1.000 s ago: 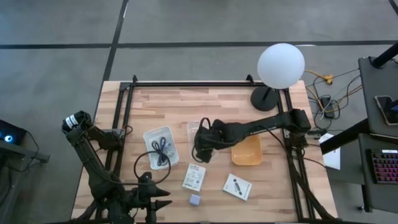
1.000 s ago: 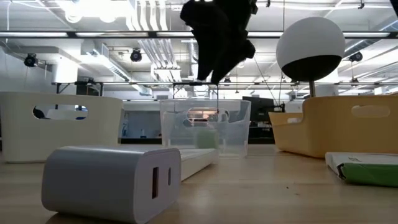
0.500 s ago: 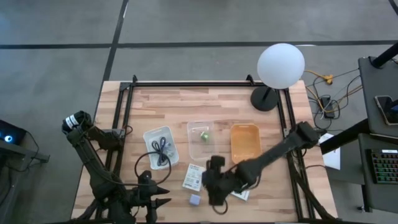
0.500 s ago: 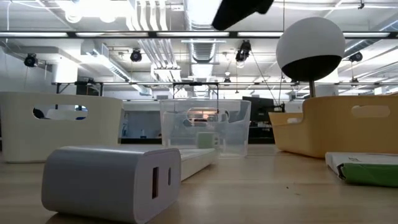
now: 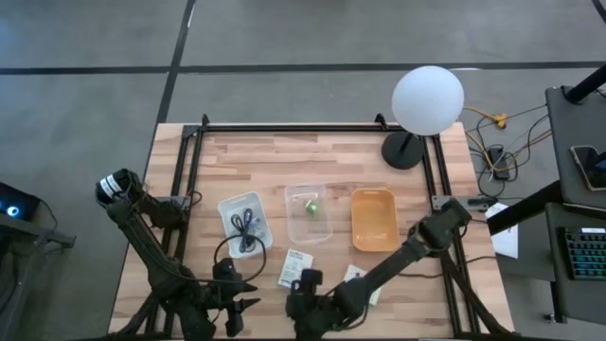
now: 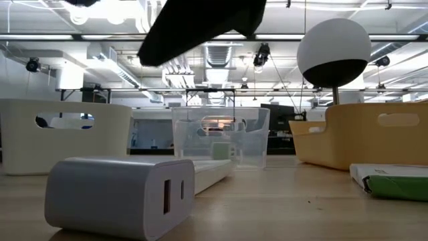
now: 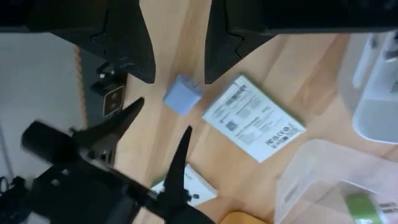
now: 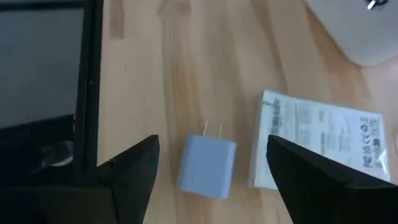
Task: Pick and place items into bin
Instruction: Put the light blue charger adapter into the transparent bin
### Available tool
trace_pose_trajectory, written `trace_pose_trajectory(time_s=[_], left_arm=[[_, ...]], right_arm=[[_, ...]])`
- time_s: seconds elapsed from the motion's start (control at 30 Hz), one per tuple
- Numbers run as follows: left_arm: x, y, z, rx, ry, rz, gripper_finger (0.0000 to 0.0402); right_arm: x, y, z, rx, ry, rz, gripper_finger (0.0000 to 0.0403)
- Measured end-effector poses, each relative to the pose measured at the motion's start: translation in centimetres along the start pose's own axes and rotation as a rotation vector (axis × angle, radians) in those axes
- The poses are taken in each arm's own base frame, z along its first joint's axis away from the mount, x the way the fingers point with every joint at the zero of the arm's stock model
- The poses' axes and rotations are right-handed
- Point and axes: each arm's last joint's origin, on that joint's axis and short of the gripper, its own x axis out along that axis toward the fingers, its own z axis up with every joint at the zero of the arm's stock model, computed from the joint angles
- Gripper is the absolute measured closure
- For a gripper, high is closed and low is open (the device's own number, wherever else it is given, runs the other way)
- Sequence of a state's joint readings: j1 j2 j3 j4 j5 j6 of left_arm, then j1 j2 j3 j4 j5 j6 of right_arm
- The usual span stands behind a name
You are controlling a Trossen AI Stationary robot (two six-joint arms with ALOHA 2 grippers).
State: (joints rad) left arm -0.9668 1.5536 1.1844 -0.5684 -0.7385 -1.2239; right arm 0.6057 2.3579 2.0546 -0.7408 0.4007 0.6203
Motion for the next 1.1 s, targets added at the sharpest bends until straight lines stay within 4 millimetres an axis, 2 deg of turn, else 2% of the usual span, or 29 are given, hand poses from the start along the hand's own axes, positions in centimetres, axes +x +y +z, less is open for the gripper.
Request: trace_pose_trajectory(time_s=[0.2, 0.3, 0.5, 0.83, 1.1], left_arm=[[0.5, -0.1, -0.6, -0.038, -0.013, -0.041, 0.0279], [0.6, 0.0, -0.6, -0.036, -0.015, -0.036, 0.0279], [0.6, 0.0, -0.6, -0.038, -0.019, -0.036, 0.0279], [0.7, 0.1, -0.5, -0.036, -0.022, -0.029, 0.0279], [0.8, 0.2, -0.6, -0.032, -0.022, -0.028, 0.0279]], right_arm=[[1.5, 1.9, -0.6, 0.022, 0.042, -0.007, 0.0115], [2.4, 2.3, -1.1, 0.018, 0.058, -0.016, 0.0117], [3.3, 1.7, -2.4, 0.018, 0.136, -0.075, 0.0118], [5.1, 1.7, -2.8, 0.050, 0.188, 0.004, 0.0139], [5.6, 0.8, -2.1, 0.064, 0.173, -0.013, 0.0190]])
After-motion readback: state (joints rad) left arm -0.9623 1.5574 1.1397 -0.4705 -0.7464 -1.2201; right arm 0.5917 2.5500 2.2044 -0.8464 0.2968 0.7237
